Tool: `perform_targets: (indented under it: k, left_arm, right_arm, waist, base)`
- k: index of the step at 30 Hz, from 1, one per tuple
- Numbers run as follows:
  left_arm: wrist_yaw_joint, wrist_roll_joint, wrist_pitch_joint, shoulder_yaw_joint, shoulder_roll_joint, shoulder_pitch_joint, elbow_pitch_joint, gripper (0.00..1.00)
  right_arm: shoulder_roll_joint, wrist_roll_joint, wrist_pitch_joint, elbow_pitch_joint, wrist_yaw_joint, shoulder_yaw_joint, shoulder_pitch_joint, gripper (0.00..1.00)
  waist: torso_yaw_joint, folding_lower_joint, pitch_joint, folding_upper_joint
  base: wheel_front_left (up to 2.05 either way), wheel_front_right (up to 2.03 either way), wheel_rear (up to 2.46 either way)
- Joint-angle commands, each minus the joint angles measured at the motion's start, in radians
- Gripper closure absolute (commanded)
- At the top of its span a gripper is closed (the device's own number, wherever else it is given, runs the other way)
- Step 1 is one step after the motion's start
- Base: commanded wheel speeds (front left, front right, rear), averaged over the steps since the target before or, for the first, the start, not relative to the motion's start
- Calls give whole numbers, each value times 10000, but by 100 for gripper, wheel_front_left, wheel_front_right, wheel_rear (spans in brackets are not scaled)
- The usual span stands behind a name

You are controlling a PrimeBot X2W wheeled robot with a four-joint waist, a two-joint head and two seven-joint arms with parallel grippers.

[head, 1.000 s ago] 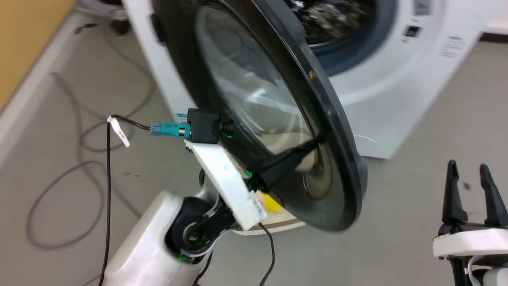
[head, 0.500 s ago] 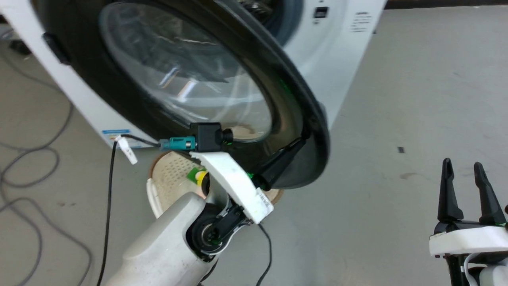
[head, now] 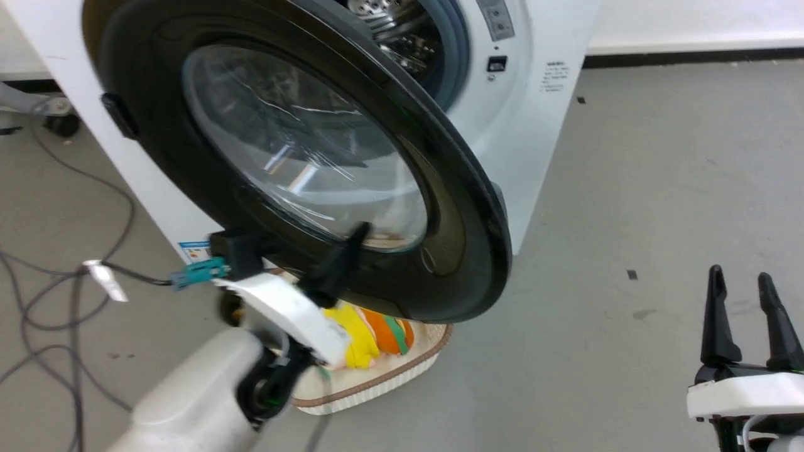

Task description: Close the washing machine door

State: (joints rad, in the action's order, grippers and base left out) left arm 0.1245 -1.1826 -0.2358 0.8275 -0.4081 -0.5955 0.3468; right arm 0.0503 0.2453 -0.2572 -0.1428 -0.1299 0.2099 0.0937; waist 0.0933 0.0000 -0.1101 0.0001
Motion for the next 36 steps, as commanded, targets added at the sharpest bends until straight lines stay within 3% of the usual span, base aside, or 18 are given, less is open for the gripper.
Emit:
perform_targets:
  k: [1, 2, 3, 4, 5, 10, 15, 21, 24, 28, 29, 30, 31, 36]
  left_arm:
    - [-55, 204, -97, -89, -110, 116, 105, 100]
    - [-275, 581, -181, -258, -176, 134, 236, 100]
    - [-581, 1058, -227, -440, -245, 137, 314, 93]
    - [-950, 1568, -244, -760, -268, 157, 282, 58]
    - [-1336, 2114, -250, -1247, -258, 228, 123, 0]
    - [-3103, 5250, -257, -3286, -401, 1219, -1168, 0]
    - [-4212, 6938, -258, -4865, -330, 2765, -2648, 0]
    - [-4795, 7948, -259, -6053, -15, 4414, -3668, 0]
    - [-4857, 8220, -259, -6470, 279, 5046, -3819, 0]
    - [-4771, 8776, -259, -6741, 634, 5590, -3788, 0]
    - [-4748, 8906, -259, -6797, 738, 5683, -3802, 0]
    - [-4722, 8999, -259, -6850, 861, 5776, -3803, 0]
    - [-4682, 9053, -259, -6912, 993, 5858, -3794, 0]
    - [-4405, 9375, -260, -7229, 1467, 6072, -3758, 0]
  right_arm:
    - [-1, -85, -45, 73, -8, 32, -100, 0]
    - [-1, -96, -45, 136, -8, 71, -122, 0]
    - [-1, -109, -45, 209, -8, 108, -140, 0]
    - [-1, -133, -45, 304, -8, 154, -152, 0]
    - [-1, -151, -45, 419, -8, 200, -153, 0]
    - [-1, -213, -46, 1043, -8, 291, -42, 0]
    - [-1, 2, -46, 1864, -8, 88, 264, 0]
    - [-1, 334, -46, 3084, -8, -663, 725, 0]
    - [12, 337, -46, 3578, -8, -1310, 955, 0]
    - [538, 515, -46, 3895, -8, -2549, 1222, 0]
    - [701, 563, -46, 3932, -8, -2856, 1289, 9]
    - [852, 623, -46, 3961, -8, -3146, 1353, 75]
    - [1008, 703, -46, 3963, -8, -3453, 1398, 100]
    - [2037, 1030, -46, 3445, -8, -5139, 1447, 100]
  waist:
    - [-140, 0, 134, -1]
    - [-206, 0, 186, -1]
    - [-280, 0, 232, -1]
    - [-366, 0, 271, -1]
    - [-445, 0, 301, -1]
    - [-770, 0, 428, -1]
    - [-1073, 0, 525, -1]
    - [-1499, 0, 573, -1]
    - [-1696, 0, 572, -1]
    - [-1880, 0, 554, -1]
    - [-1909, 0, 552, -1]
    - [-1935, 0, 553, -1]
    - [-1956, 0, 558, -1]
    - [-2013, 0, 591, -1]
  base:
    - [0, 0, 0]
    - [0, 0, 0]
    - [0, 0, 0]
    - [0, 0, 0]
    - [0, 0, 0]
    - [0, 0, 0]
    - [0, 0, 0]
    - [0, 0, 0]
    - [0, 0, 0]
    - [0, 0, 0]
    - [0, 0, 0]
    - [0, 0, 0]
    - [0, 0, 0]
    - [0, 0, 0]
